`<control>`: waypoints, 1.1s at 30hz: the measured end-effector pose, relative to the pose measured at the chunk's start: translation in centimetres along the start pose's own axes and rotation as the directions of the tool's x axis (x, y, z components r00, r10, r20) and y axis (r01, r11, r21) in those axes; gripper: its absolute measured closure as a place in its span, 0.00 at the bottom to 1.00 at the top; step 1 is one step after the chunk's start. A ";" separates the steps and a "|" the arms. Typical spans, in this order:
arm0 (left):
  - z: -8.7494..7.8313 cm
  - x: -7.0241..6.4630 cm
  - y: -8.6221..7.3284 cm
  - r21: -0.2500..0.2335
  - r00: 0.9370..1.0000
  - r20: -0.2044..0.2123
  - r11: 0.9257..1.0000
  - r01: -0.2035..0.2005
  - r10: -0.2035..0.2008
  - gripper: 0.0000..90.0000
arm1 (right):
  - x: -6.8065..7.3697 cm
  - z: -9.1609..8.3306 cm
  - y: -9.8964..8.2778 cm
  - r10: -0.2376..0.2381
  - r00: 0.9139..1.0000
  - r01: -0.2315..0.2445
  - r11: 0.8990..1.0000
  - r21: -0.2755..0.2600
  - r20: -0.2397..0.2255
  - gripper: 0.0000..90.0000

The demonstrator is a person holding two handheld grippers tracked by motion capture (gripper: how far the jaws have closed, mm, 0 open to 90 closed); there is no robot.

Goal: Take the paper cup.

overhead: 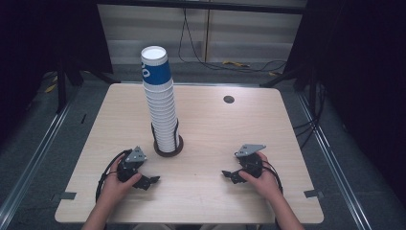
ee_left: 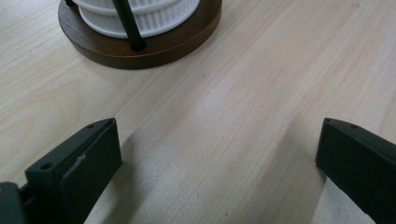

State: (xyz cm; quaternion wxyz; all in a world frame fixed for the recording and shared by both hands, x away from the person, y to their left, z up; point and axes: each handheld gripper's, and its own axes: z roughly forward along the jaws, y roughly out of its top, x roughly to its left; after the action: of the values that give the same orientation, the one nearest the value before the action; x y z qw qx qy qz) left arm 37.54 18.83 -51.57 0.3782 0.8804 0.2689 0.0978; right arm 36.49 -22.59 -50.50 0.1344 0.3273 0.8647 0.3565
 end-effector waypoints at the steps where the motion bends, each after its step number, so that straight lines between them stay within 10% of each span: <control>1: 0.0 0.0 0.0 0.000 1.000 0.000 1.000 0.000 0.000 0.00 | 0.0 0.0 0.0 0.000 1.000 0.000 1.000 0.000 0.000 0.10; 20: -0.5 -0.6 0.7 0.038 0.999 -0.031 0.998 0.042 -0.041 0.11 | 0.6 0.3 1.3 0.026 1.000 -0.026 0.998 0.062 0.001 0.15; 33: -4.2 -0.6 3.8 -0.135 0.988 0.055 0.980 0.148 -0.142 0.11 | 1.3 -1.4 8.1 -0.072 0.995 0.074 0.997 0.033 -0.066 0.18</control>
State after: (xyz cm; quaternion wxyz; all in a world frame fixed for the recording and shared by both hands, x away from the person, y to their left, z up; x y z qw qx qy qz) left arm 36.99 18.98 -45.87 0.4506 0.8320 0.3163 0.0684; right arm 38.67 -18.11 -43.79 0.1137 0.2861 0.8861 0.3464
